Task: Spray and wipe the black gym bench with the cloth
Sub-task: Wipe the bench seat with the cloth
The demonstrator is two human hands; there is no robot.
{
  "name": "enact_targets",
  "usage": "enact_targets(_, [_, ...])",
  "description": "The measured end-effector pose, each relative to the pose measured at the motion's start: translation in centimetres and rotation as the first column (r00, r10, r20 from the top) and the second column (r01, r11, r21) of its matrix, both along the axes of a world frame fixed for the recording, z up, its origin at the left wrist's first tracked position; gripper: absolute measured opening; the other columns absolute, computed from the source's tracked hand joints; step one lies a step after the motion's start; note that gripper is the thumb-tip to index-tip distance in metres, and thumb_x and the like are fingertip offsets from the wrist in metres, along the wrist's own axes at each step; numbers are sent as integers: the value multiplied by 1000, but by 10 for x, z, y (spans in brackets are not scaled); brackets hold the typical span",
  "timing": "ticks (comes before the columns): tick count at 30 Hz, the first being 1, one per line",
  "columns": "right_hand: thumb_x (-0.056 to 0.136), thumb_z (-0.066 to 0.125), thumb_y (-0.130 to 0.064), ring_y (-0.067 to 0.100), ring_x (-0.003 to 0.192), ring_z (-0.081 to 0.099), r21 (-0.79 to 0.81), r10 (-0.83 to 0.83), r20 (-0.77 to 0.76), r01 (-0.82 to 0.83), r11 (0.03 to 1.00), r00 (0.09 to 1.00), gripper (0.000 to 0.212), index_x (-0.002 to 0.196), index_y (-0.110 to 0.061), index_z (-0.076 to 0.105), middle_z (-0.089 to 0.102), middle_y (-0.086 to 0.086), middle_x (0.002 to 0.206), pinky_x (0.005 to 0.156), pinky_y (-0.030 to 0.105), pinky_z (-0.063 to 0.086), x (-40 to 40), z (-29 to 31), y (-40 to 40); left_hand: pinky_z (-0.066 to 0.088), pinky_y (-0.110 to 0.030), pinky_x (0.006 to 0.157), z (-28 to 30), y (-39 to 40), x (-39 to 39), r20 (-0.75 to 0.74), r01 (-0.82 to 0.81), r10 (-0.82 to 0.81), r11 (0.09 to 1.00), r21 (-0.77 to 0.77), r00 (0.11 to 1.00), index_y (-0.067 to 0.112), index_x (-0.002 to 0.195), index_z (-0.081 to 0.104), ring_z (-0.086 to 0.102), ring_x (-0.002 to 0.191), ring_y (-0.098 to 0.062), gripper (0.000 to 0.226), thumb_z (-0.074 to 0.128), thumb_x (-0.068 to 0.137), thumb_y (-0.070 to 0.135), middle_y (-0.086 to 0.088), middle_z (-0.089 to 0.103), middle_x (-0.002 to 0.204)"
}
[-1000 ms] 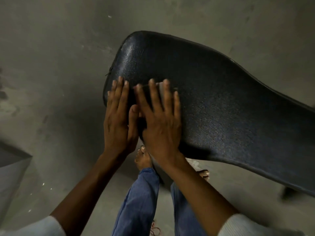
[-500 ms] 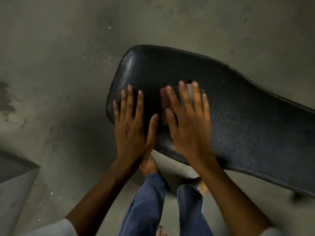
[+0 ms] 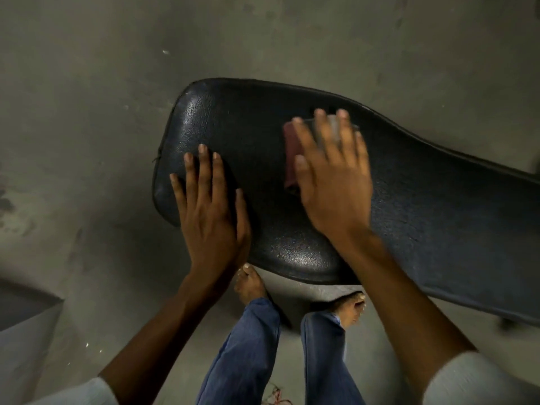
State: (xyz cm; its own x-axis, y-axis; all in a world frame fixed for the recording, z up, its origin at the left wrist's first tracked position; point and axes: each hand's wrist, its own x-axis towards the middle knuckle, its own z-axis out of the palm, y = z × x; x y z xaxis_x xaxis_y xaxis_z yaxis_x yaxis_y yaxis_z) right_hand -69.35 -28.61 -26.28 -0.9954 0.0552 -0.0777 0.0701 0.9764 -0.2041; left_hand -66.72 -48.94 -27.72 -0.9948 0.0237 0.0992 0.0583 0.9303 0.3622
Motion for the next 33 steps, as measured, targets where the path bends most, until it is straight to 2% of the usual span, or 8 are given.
enact_targets(4, [116, 25, -44, 32, 169, 2, 7, -242, 34, 242, 970, 970, 59, 172, -33, 14, 9, 3, 182, 136, 57, 11, 65, 4, 12, 8, -59, 134, 2, 40, -4, 30, 84, -82, 995, -54, 996, 7, 167, 29, 12, 166, -34, 65, 37, 110, 38, -17, 19, 177])
enact_targets(7, [116, 29, -46, 33, 169, 3, -1, -179, 41, 180, 984, 983, 59, 171, -34, 11, 8, 2, 180, 136, 57, 10, 82, -2, -12, 5, -58, 134, -1, 62, 0, 71, 84, -76, 991, -108, 995, 8, 169, 21, 6, 167, -32, 68, 30, 111, 42, -16, 11, 178])
enact_targets(12, [116, 28, -44, 33, 169, 10, -61, 21, -24, -23, 998, 999, 55, 170, -33, 24, 20, 6, 180, 136, 57, 13, 25, -8, 21, 5, -59, 134, -4, 63, 2, 59, 77, -68, 986, -148, 996, 8, 169, 19, 5, 167, -32, 69, 29, 111, 43, -15, 10, 179])
enact_targets(15, [116, 26, -44, 32, 169, 8, -29, -76, -23, 76, 997, 997, 56, 171, -34, 19, 17, 3, 181, 136, 56, 13, 19, -7, 53, 4, -61, 134, 2, 75, -1, 52, 70, -65, 990, -121, 997, 8, 168, 24, 7, 167, -32, 69, 32, 110, 45, -15, 13, 178])
enact_targets(20, [116, 27, -44, 33, 169, 5, -31, -283, 3, 283, 959, 959, 58, 172, -34, 17, 14, 4, 182, 136, 56, 12, 94, -3, 77, 7, -62, 133, 5, 122, 14, 48, 246, -243, 966, -76, 969, 8, 167, 28, 11, 166, -34, 68, 34, 109, 44, -18, 16, 177])
enact_targets(24, [115, 32, -45, 35, 168, 10, -50, -196, 9, 196, 979, 981, 60, 171, -34, 16, 12, 5, 181, 135, 57, 11, 127, -10, 54, 8, -63, 133, -6, 130, 26, 92, 269, -259, 956, -117, 961, 10, 168, 25, 10, 167, -31, 69, 35, 109, 45, -15, 15, 178])
enact_targets(28, [116, 31, -45, 33, 168, 13, -92, -48, -55, 43, 995, 997, 55, 169, -33, 29, 24, 7, 179, 135, 57, 14, 86, -14, 78, 6, -63, 133, -2, 130, 26, 28, 259, -258, 965, -48, 966, 8, 163, 39, 18, 165, -33, 66, 42, 106, 41, -16, 25, 175])
enact_targets(33, [116, 28, -45, 32, 169, 10, -78, -209, -55, 204, 976, 976, 56, 170, -33, 28, 22, 4, 180, 135, 57, 16, 66, -11, 135, 8, -61, 133, 4, 166, 41, 14, 334, -334, 943, 4, 942, 4, 160, 42, 20, 164, -36, 63, 45, 106, 35, -19, 28, 174])
